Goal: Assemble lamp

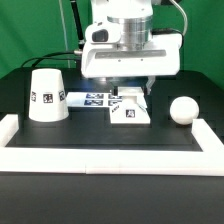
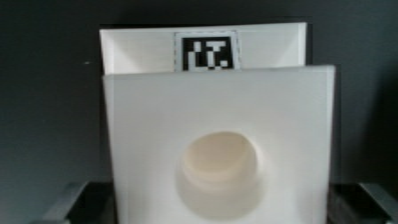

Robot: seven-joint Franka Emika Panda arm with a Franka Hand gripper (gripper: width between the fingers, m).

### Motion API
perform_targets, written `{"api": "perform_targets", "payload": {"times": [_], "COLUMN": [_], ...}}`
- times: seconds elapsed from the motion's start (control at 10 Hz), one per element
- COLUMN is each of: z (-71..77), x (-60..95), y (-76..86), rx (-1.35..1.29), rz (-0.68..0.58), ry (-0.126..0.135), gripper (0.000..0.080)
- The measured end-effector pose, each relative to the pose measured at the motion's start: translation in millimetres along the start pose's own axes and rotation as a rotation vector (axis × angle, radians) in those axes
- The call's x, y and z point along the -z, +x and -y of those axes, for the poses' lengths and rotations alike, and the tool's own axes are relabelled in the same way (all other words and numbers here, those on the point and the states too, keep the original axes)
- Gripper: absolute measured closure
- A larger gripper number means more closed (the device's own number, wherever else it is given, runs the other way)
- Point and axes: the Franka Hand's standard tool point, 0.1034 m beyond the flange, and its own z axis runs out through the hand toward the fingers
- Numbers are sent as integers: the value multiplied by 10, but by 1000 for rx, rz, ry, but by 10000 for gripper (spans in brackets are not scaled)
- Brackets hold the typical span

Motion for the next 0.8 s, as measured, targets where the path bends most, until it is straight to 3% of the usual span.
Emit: {"api": "perform_targets", "payload": {"times": [0.3, 0.4, 0.8], "z": [1, 13, 219], "x": [6, 58, 78], "y": [9, 100, 811], "rx": [2, 16, 46], "rz": [1, 8, -43], "ry": [1, 5, 19], "gripper": [264, 264, 262]}}
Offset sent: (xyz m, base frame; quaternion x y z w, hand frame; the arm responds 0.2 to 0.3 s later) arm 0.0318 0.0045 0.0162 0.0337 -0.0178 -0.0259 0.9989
